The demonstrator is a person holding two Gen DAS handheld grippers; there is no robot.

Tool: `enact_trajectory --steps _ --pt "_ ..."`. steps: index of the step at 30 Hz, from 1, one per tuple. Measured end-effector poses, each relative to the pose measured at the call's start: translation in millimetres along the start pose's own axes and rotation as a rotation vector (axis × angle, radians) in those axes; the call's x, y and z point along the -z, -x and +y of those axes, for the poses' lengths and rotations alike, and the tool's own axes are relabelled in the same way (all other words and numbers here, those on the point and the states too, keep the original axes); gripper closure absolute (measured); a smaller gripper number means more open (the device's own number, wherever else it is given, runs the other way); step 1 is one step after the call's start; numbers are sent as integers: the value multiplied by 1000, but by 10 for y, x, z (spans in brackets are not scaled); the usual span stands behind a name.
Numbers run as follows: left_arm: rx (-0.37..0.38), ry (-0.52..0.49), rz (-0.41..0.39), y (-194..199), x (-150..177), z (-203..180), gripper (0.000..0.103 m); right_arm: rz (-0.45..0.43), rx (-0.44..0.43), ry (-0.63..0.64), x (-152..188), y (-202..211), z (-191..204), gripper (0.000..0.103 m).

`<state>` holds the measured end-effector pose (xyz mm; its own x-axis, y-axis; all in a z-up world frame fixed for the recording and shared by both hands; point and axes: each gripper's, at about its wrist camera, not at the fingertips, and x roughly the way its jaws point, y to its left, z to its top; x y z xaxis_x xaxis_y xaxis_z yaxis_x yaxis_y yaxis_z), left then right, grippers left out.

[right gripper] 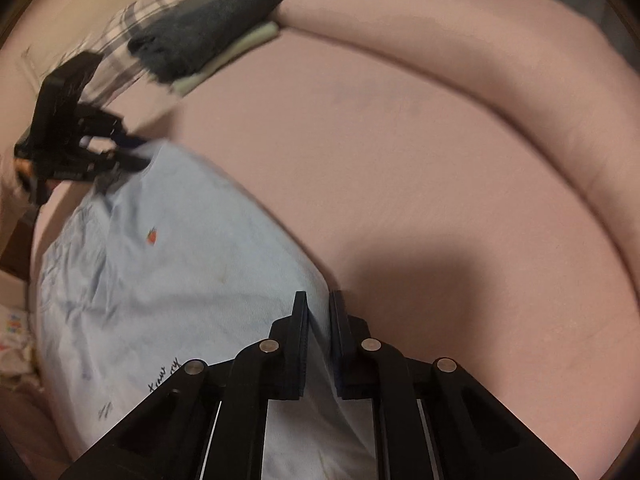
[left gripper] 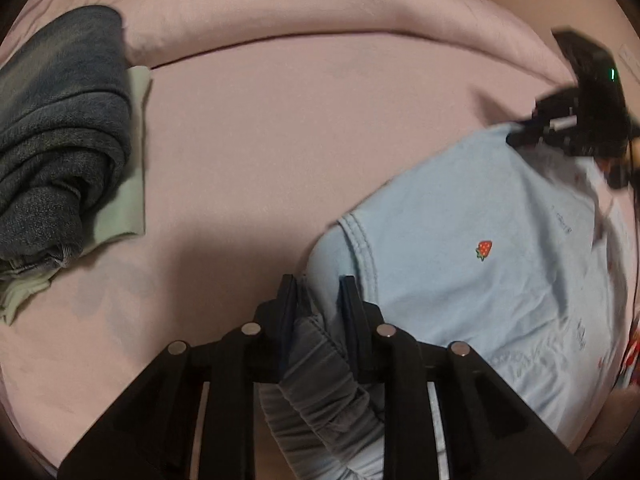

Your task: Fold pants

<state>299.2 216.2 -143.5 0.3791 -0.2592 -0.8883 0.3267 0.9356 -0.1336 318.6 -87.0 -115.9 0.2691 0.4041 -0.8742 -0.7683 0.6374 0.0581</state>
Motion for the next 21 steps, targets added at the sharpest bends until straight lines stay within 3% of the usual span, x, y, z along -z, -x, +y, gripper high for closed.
enact_trajectory --steps 3,5,7,9,11,13,14,15,16,19,21 --pt "-14 16 2 -42 -12 7 74 54 26 -53 -28 -201 -41 93" --pt "-40 -19 4 14 -8 -72 67 39 44 -50 -41 -147 -9 93" --pt "-92 -41 -16 55 -30 -134 33 21 24 -44 -30 -33 -1 89" --pt "-99 6 -11 17 -58 -115 28 10 32 -42 -42 17 -24 77" --pt "-72 42 49 -126 -29 -140 30 34 70 -64 35 24 -140 56" --pt "-110 4 68 -217 -13 -251 34 86 95 -81 91 -139 -190 54" --pt "-108 -10 67 -215 -14 -331 41 67 100 -89 104 -130 -182 54" --pt "-80 -13 68 -196 -18 -396 64 64 108 -91 102 -125 -169 54" --pt "-75 -18 67 -179 -23 -458 74 69 115 -96 108 -119 -151 57" --pt "-148 -98 43 -80 19 -754 81 82 138 -64 132 -59 -22 89" --pt "-204 -132 -4 60 60 -943 82 72 175 -41 152 33 80 93"
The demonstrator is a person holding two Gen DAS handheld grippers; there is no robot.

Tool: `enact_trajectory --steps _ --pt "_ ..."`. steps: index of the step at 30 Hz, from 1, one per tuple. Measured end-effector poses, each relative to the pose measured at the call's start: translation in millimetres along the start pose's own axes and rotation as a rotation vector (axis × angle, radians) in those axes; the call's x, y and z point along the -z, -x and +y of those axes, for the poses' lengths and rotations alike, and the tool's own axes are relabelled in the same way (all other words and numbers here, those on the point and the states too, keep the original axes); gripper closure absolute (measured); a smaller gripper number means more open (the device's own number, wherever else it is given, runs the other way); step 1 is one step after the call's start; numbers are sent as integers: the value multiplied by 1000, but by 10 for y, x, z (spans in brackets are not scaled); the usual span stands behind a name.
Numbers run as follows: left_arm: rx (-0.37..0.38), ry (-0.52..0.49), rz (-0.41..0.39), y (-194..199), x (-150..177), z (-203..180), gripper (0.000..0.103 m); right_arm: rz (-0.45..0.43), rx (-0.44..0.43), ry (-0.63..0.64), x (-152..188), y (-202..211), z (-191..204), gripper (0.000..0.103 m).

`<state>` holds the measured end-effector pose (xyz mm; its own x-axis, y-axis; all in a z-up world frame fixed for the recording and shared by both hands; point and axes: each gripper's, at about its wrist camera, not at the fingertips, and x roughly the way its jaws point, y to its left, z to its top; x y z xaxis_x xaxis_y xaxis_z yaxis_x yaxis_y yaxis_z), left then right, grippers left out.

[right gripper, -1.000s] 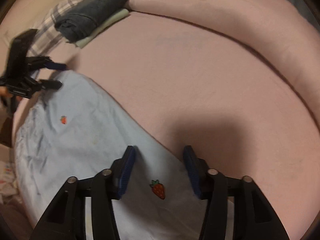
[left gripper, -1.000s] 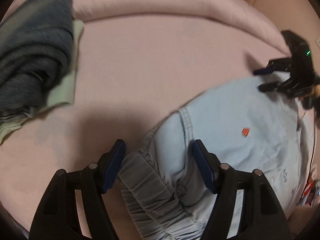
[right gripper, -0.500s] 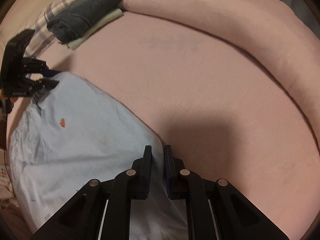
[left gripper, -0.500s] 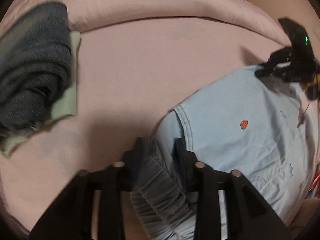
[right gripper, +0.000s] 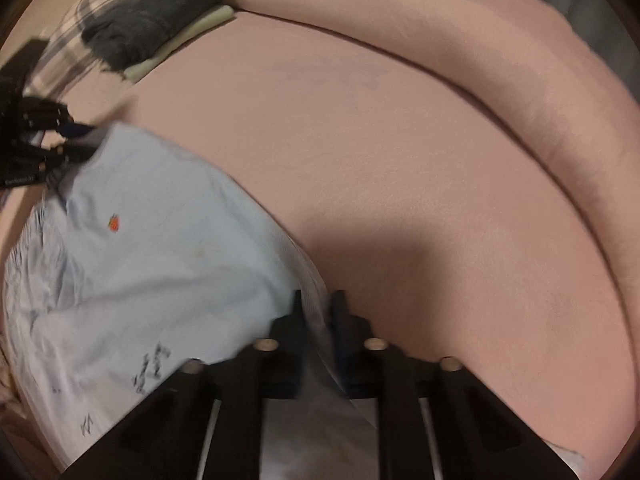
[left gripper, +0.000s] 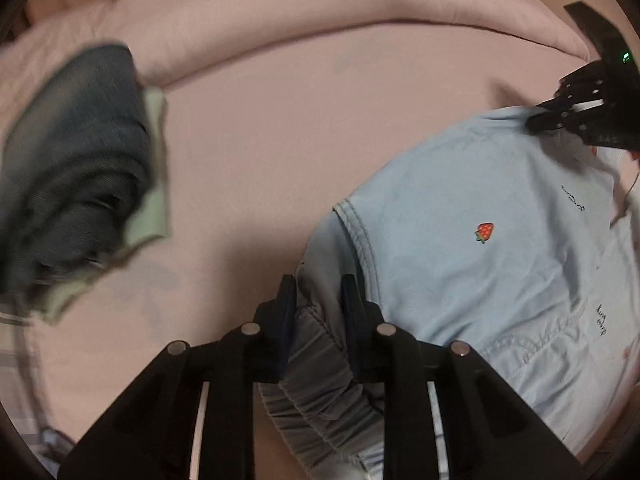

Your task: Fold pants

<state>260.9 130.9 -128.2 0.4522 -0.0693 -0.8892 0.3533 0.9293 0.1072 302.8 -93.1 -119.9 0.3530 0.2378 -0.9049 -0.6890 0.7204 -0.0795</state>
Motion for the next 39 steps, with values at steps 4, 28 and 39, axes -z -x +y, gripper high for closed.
enact_trajectory --steps 4,28,39 --pt "-78 -84 -116 546 145 -296 82 -103 70 19 243 524 123 95" --pt "-296 -373 -265 1160 2160 -722 92 -115 218 313 2077 932 2086 95" --pt "-361 -433 -245 1042 2453 -937 83 -98 239 318 2144 657 2266 95"
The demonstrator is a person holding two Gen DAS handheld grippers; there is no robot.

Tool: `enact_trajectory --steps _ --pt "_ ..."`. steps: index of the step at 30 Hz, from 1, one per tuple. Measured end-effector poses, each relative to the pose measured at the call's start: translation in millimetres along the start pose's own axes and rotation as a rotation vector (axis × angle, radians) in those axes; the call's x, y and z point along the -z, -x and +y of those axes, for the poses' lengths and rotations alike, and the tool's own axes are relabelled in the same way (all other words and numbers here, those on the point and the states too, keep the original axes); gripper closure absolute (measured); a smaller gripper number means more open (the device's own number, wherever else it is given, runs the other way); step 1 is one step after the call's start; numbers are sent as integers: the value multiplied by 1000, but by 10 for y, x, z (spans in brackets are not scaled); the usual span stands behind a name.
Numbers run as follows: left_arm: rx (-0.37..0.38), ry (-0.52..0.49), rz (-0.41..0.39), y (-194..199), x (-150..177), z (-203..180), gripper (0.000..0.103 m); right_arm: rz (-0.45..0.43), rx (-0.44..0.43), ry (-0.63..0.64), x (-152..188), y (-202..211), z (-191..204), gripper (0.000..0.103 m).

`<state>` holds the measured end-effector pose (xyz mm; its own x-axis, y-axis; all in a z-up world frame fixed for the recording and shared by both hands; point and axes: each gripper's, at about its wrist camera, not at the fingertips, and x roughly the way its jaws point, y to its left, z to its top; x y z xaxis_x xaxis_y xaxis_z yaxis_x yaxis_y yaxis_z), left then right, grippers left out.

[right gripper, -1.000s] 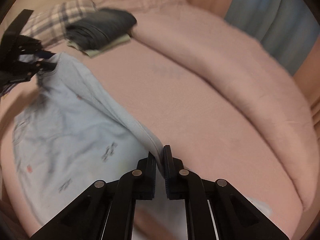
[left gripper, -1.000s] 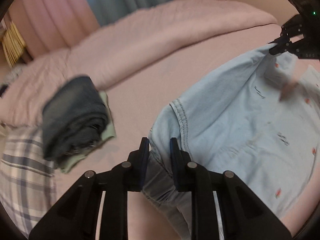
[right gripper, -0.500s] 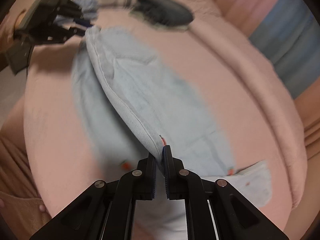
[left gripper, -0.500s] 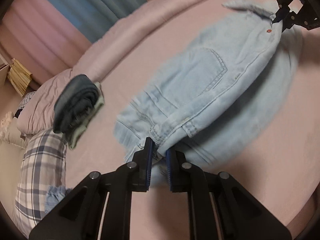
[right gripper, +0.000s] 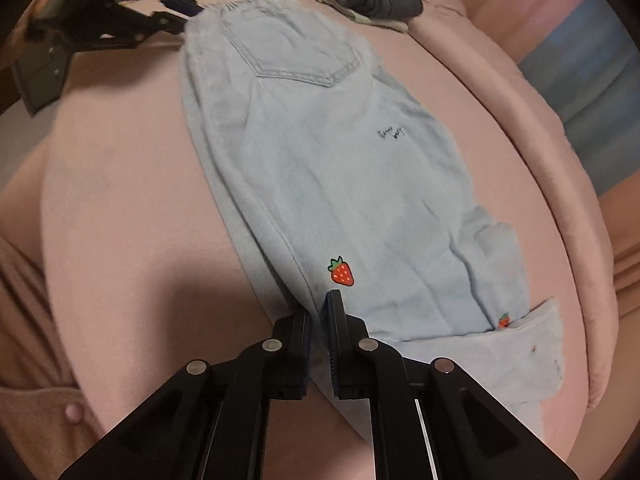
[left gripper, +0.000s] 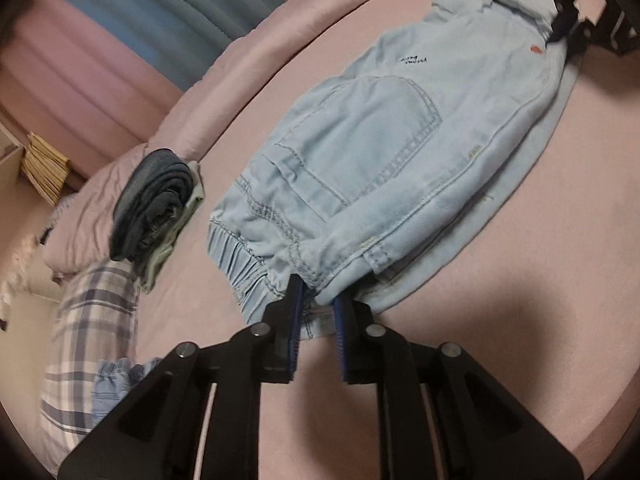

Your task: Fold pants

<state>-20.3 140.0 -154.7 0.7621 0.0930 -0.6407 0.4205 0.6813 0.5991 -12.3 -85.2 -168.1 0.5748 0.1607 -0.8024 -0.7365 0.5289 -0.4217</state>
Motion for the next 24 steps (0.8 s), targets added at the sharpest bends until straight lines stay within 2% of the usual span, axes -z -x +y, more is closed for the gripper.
enact_trajectory --steps 2,3,4,5,6,8,9,11,13,16,18,20,22,23,24 --pt "8 19 17 67 -15 55 68 -9 -28 -45 -20 26 -111 89" --pt "14 47 20 134 -14 115 52 -19 -59 -89 -12 88 -206 84" --pt "20 73 11 198 -14 153 45 -37 -88 -131 -3 163 -307 68" --pt "31 104 -10 280 -17 191 45 -58 -110 -164 18 241 -386 54" --pt "52 139 -34 364 -33 227 45 -94 -132 -211 47 334 -491 51" --pt "110 220 -88 501 -125 276 45 -177 -169 -327 125 498 -767 49" --pt "139 259 -113 533 -196 273 45 -191 -170 -370 155 521 -857 49" --pt "231 342 -159 517 -421 197 45 -197 -138 -476 225 469 -1065 49" --pt "296 383 -179 435 -625 49 45 -161 -122 -545 296 332 -1097 49" --pt "363 356 -136 188 -889 -316 45 -90 -156 -555 327 25 -988 49" --pt "370 294 -23 -50 -945 -570 46 -27 -153 -531 375 -173 -861 49" --pt "364 308 -43 -72 -938 -610 46 -56 -179 -553 395 -146 -918 49" --pt "408 329 -14 -77 -969 -514 46 -68 -250 -615 439 -76 -1034 49" --pt "422 352 -3 -75 -977 -456 46 -106 -298 -669 487 1 -1183 49" --pt "426 374 4 -77 -989 -416 47 -133 -311 -707 533 52 -1288 49"
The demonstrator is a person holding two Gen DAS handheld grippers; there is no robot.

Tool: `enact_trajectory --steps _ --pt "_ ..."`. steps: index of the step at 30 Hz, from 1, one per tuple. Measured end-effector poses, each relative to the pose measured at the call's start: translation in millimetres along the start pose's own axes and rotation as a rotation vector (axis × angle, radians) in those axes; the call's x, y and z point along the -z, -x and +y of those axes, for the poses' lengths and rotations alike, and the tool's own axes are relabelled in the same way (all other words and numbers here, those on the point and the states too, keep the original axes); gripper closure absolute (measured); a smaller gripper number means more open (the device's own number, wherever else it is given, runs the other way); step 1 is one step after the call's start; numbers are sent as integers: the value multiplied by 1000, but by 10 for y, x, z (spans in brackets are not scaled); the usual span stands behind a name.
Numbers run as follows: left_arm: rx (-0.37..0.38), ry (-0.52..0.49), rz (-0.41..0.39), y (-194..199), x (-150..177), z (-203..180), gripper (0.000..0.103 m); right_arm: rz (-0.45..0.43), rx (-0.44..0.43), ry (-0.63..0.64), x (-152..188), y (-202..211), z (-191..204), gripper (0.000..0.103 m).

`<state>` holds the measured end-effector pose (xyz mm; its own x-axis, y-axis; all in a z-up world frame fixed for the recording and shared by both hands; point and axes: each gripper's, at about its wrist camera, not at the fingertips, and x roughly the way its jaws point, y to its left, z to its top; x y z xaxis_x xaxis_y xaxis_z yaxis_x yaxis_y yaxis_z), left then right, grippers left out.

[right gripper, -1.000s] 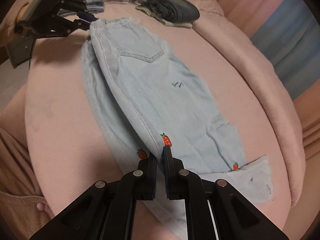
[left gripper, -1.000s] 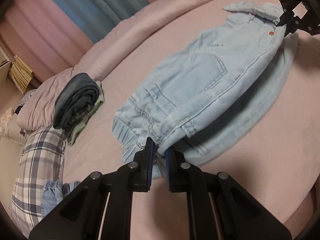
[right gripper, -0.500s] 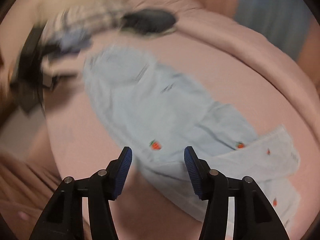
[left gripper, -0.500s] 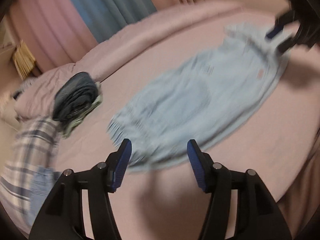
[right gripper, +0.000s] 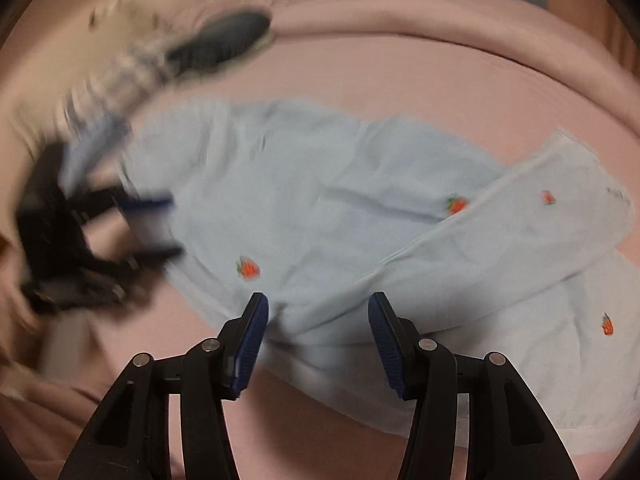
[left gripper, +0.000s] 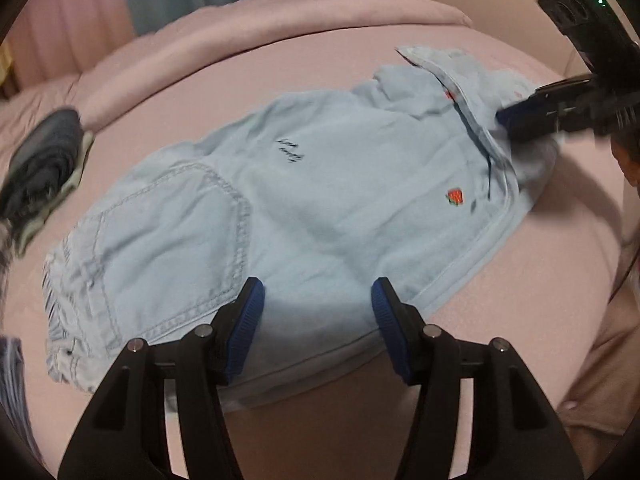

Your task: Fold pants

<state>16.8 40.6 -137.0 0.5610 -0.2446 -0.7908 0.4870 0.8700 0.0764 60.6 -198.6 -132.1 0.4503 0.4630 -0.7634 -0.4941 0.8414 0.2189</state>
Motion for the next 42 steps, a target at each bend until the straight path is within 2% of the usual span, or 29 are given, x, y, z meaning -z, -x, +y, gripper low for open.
enact_trajectory --steps 3,5,7,10,14,16,17,18,19,20,21,22,23,26,29,32,35,36,39,42 --pt "28 44 -20 58 -92 -1 46 -101 -3 -179 -250 278 -498 47" --pt "79 61 -40 92 -166 -76 46 -118 80 -288 -375 332 -813 42" --pt "146 54 -55 68 -289 -234 46 -93 161 -371 -535 280 -1142 42" --pt "244 35 -63 -29 -468 -501 46 -30 175 -464 -858 17 -1513 42" --pt "339 8 -35 -227 -623 -847 46 55 219 -532 -1172 -346 -1732 42" --pt "351 -20 -23 -298 -660 -988 48 120 283 -525 -1257 -585 -1769 42" --pt "343 -35 -10 -335 -666 -1046 48 127 314 -499 -1276 -649 -1742 45" --pt "326 -46 5 -381 -671 -1092 55 129 340 -469 -1315 -667 -1704 53" --pt "317 -48 14 -409 -673 -1108 68 132 379 -436 -1336 -680 -1667 77" --pt "309 -46 19 -421 -706 -1079 71 124 394 -414 -1332 -664 -1653 89" --pt "311 -35 18 -416 -707 -1065 77 111 370 -425 -1307 -626 -1681 91" --pt "328 -16 17 -407 -718 -1046 90 87 333 -460 -1249 -558 -1724 93" --pt "337 -6 16 -392 -726 -1039 93 44 290 -513 -1162 -426 -1782 93" --pt "317 -29 -1 -332 -705 -1089 94 -117 205 -569 -944 47 -1798 93" --pt "310 -58 -18 -266 -664 -1216 95 -303 129 -586 -591 694 -1657 93" --pt "302 -87 -27 -213 -631 -1289 95 -452 127 -610 -90 1240 -1485 93" --pt "284 -119 -18 -224 -616 -1369 95 -495 125 -696 490 1333 -1425 93" --pt "279 -125 -12 -275 -672 -1388 95 -494 124 -729 524 1210 -1529 93" --pt "264 -145 1 -353 -664 -1403 94 -437 106 -886 1028 887 -1749 93" --pt "250 -160 11 -379 -680 -1410 93 -473 26 -1001 1358 675 -1870 93"
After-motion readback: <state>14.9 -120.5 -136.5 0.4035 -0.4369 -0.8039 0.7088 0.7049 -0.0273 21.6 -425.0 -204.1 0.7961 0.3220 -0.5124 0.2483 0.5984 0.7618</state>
